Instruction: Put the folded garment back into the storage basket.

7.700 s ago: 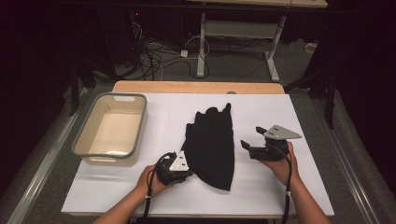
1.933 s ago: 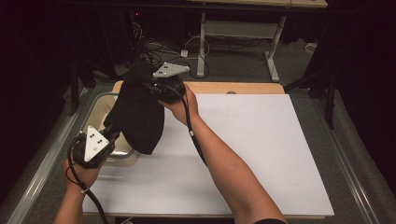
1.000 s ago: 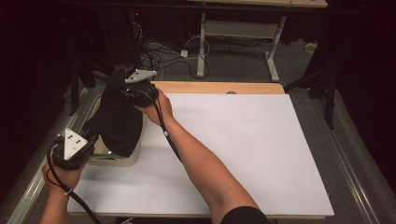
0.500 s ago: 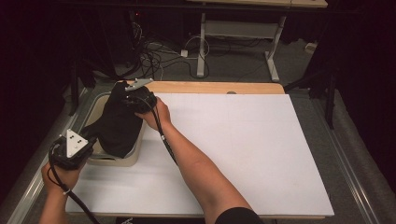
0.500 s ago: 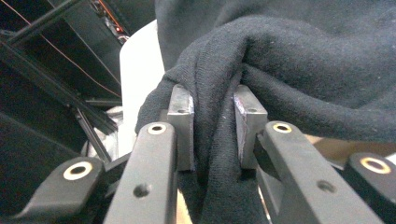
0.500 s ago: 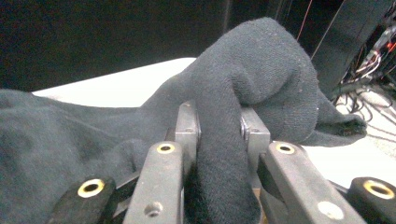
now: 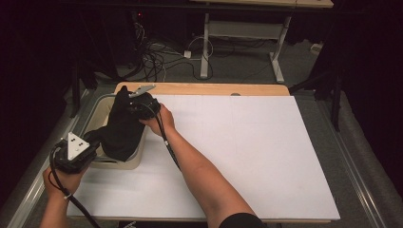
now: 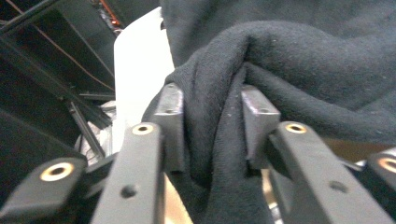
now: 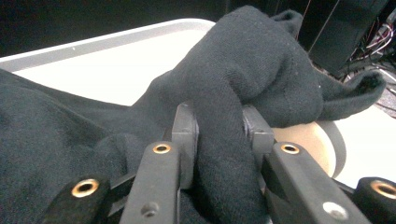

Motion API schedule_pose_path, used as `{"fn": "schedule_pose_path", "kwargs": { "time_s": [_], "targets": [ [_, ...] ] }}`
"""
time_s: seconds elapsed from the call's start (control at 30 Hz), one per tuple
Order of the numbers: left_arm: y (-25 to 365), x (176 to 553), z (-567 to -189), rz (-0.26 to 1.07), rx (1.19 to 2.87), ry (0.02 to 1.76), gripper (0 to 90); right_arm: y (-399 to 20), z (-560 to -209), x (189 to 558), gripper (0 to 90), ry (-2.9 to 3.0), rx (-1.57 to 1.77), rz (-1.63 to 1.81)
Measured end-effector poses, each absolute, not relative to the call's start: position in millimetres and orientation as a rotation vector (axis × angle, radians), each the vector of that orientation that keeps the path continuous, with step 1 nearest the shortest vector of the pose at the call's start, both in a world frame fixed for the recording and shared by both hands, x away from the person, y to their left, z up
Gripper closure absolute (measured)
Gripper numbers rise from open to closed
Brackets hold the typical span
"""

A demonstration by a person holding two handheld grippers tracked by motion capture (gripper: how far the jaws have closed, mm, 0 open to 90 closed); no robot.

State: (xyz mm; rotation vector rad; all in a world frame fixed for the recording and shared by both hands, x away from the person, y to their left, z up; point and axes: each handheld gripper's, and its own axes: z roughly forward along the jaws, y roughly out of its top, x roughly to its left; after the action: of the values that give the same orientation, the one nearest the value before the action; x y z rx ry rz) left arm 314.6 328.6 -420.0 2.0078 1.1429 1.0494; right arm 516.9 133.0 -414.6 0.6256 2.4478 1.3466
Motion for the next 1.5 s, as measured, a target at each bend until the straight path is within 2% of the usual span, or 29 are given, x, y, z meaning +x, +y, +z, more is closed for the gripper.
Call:
{"fn": "schedule_pose_path", "kwargs": {
  "time_s": [0.2, 0.57, 0.9, 1.13, 1.4, 1.5],
  "targets": [
    [329, 313, -414, 1.035, 1.952, 1.151, 55.8, 131, -416, 515, 69.8, 2.446, 0.624, 1.331],
    [319, 308, -405, 1.027, 1.919, 1.096, 55.9, 134, -415, 511, 67.0, 2.474, 0.586, 1.303],
    [302, 310, -403, 1.025, 1.951, 1.045, 56.0, 126, -412, 505, 54.2, 2.483, 0.561, 1.284],
    [295, 311, -404, 1.023, 1.967, 1.027, 56.0, 108, -406, 500, 49.3, 2.427, 0.597, 1.302],
    [289, 313, -405, 1.002, 1.979, 1.016, 57.2, 77, -392, 491, 49.0, 2.345, 0.607, 1.321],
    [288, 315, -407, 0.957, 1.972, 1.025, 59.3, 68, -387, 486, 49.0, 2.321, 0.599, 1.324]
  ]
}}
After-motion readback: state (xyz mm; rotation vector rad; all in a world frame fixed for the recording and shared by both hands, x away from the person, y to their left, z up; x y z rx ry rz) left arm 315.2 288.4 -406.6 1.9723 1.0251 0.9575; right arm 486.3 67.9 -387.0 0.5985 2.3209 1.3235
